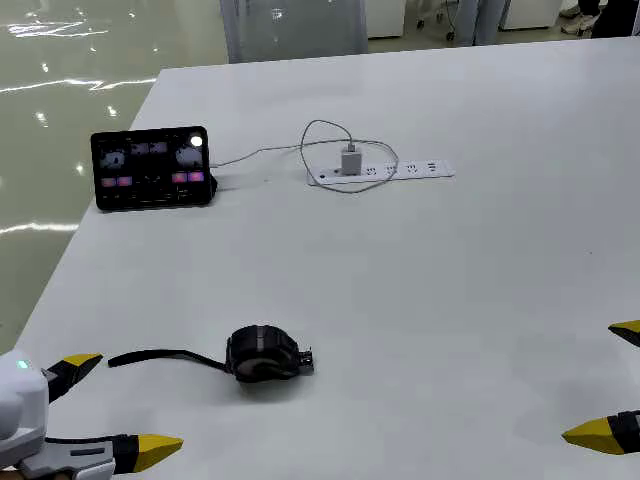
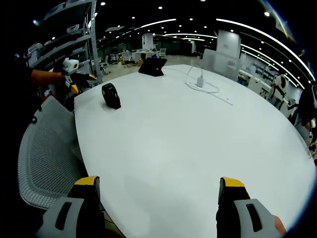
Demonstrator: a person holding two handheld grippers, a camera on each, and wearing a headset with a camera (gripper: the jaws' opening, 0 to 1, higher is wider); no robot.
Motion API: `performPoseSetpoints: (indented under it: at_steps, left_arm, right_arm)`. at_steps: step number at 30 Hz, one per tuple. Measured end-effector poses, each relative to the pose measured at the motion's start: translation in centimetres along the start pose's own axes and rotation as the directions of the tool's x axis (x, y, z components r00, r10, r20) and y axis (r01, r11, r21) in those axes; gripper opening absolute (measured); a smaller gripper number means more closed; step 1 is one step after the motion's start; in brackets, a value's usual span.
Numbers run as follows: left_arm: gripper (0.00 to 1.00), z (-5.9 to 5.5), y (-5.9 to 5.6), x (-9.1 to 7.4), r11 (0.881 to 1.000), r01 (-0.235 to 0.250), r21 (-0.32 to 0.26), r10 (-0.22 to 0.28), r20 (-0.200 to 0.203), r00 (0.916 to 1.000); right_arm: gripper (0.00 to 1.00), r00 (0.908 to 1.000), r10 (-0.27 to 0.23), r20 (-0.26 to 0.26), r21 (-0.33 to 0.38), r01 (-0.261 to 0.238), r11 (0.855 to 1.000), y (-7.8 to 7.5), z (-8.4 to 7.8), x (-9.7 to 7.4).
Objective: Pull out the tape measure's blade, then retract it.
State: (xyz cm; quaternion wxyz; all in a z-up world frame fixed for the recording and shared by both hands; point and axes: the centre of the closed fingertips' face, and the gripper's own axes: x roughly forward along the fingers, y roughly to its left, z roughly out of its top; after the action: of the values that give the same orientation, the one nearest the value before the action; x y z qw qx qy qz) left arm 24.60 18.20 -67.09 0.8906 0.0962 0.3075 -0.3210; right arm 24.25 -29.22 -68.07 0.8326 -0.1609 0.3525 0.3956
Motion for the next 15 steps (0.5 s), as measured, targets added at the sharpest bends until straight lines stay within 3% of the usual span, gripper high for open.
performPoseSetpoints:
  at_steps: [15]
  left_arm:
    - [0.99,0.00,-0.02,0.20,1.000,0.009,0.013,-0.009,-0.008,0.9999]
  right_arm:
    - [0.99,1.0000,0.007,-0.002,0.005,-0.007,1.000,0.16,-0.15,0.13]
